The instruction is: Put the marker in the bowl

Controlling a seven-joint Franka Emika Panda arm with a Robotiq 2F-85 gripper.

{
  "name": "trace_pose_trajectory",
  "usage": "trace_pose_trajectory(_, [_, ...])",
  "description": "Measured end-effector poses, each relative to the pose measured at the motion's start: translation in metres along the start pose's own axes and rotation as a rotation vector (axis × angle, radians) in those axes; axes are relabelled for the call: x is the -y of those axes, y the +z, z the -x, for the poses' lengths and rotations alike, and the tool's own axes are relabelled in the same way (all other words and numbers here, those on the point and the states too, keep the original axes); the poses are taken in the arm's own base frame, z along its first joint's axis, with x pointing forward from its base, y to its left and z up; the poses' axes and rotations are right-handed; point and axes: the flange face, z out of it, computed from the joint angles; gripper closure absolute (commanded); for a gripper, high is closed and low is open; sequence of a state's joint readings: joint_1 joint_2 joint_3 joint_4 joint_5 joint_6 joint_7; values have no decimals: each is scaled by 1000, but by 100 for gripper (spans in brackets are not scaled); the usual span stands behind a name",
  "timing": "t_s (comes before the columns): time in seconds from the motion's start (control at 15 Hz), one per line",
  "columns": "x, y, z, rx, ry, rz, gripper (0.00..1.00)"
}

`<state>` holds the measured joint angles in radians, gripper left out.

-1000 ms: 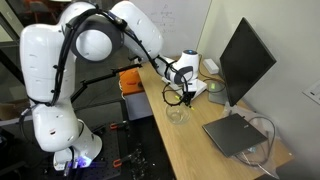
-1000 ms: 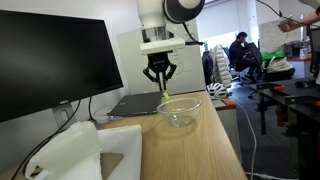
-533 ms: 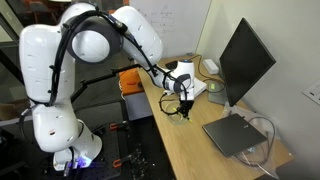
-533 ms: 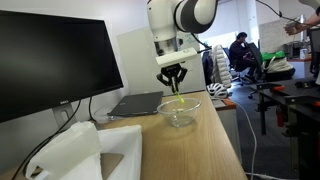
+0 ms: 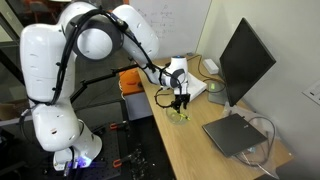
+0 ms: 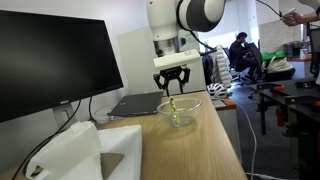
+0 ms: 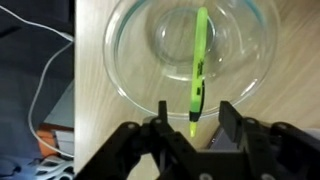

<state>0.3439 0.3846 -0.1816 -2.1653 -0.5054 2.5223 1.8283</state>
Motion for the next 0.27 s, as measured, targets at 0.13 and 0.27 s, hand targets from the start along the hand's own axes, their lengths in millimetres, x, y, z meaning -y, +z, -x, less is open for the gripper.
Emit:
trace_pose_trajectory(0.13, [0, -17, 0, 64, 12, 8, 0])
trace_pose_trajectory(0.27, [-1, -46, -3, 123, -6, -1, 0])
